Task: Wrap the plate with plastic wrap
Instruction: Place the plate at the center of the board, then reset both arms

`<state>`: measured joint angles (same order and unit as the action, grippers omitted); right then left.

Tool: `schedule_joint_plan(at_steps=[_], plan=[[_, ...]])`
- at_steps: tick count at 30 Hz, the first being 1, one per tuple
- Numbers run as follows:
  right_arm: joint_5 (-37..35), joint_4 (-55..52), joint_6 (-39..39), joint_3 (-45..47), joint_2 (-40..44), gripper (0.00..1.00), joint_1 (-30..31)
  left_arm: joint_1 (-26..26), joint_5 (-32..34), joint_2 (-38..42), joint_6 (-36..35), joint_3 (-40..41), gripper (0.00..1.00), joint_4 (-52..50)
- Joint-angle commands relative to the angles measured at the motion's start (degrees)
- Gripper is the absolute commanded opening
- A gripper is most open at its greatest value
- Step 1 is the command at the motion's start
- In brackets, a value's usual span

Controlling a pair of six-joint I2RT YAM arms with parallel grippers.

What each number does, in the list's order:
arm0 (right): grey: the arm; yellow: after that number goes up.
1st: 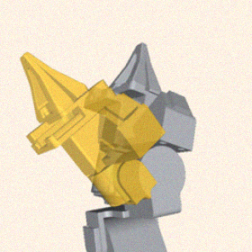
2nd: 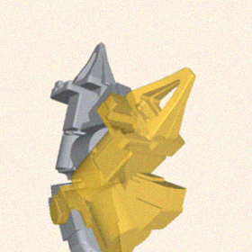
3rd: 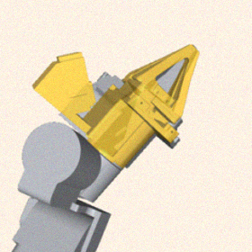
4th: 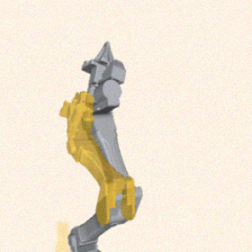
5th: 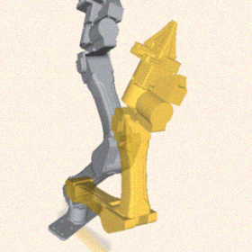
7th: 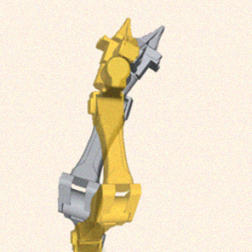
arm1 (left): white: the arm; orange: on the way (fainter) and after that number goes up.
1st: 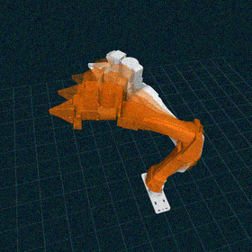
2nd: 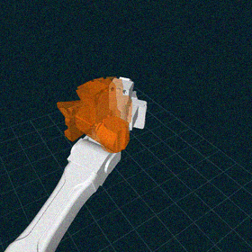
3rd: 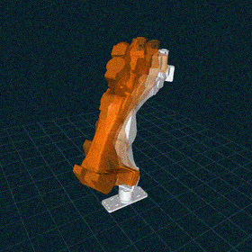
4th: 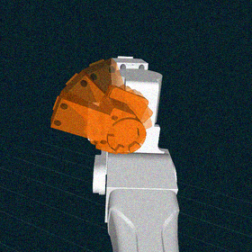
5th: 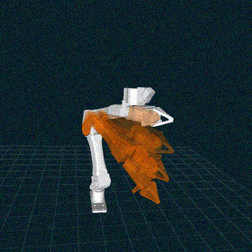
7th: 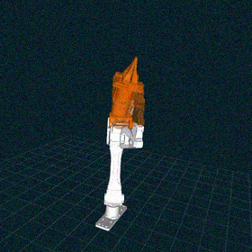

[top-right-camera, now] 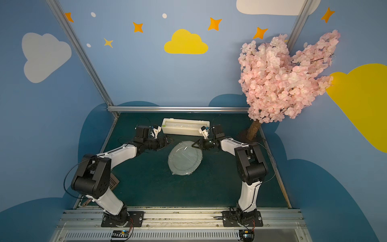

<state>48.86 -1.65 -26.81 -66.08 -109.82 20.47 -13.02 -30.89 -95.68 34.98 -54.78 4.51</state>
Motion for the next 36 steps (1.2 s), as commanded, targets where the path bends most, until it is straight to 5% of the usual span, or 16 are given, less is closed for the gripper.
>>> schedule_joint_plan(at_steps=[1,11,18,26,30,36], plan=[[2.5,3.8,-1.3,-3.0,-2.5,0.0,0.4,0.1,5.3,3.0,-0.3,2.0,1.0,-4.6],[2.4,-1.3,3.6,-9.7,-10.9,0.02,0.4,0.1,4.3,7.1,-0.7,6.6,1.0,-3.4],[0.0,-4.4,6.2,-4.5,-7.1,0.48,-2.4,0.1,7.9,15.1,-3.0,11.7,1.0,1.5],[-10.3,-14.3,8.6,-2.4,2.3,0.82,-5.7,0.0,9.8,19.5,-5.6,11.7,1.0,0.8],[-17.8,-20.0,9.8,-2.6,8.2,0.95,-5.4,-0.2,10.0,19.7,-6.0,11.1,1.0,0.2],[-27.9,-24.7,12.6,-3.4,17.1,0.96,-4.6,-1.0,12.2,18.7,-6.7,9.8,1.0,-2.5]])
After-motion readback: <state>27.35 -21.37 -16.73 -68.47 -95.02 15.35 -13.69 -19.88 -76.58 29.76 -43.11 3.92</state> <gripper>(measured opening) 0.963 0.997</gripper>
